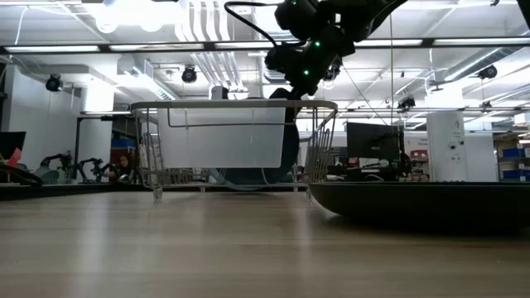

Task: Sort dishes
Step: Put the dark green plate into the dish rack

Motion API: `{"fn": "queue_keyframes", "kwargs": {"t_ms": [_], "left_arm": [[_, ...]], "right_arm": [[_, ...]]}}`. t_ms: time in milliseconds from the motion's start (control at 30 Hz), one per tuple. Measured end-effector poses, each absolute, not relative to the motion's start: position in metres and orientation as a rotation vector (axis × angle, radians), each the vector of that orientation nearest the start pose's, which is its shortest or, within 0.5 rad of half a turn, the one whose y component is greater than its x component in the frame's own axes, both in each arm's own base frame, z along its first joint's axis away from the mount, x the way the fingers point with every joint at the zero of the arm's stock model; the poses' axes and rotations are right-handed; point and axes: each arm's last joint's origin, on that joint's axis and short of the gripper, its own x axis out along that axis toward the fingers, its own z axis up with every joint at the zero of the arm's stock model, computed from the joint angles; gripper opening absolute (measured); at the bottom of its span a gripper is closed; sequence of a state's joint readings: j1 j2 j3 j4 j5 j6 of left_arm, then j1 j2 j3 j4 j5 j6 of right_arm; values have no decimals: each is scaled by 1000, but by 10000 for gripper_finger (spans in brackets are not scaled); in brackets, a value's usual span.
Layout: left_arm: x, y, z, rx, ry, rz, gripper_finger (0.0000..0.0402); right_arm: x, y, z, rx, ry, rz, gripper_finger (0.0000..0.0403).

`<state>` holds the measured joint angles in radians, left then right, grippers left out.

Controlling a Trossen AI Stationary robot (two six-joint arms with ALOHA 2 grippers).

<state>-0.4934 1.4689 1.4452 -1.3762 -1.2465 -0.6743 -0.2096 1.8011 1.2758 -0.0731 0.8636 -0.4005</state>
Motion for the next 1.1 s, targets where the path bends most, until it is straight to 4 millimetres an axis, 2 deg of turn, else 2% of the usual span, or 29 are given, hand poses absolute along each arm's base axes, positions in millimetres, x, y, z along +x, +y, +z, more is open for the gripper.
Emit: {"fn": "queue_keyframes", "kwargs": {"t_ms": [200,333,467,767,967,1100], "left_arm": [[235,-96,344,485,635,852,0],[235,-96,344,484,635,852,0],[235,-96,344,482,639,849,0],[236,-96,344,478,638,848,0],[236,-96,344,475,635,848,0],[236,-96,344,472,633,848,0]], "right_arm": [[385,-105,254,-555,768,-902,325],[390,-112,271,-541,720,-880,325],[391,-119,279,-514,683,-823,325],[391,-129,280,-483,658,-724,329],[387,-139,280,-468,661,-740,338],[384,-150,279,-380,627,-719,339]]}}
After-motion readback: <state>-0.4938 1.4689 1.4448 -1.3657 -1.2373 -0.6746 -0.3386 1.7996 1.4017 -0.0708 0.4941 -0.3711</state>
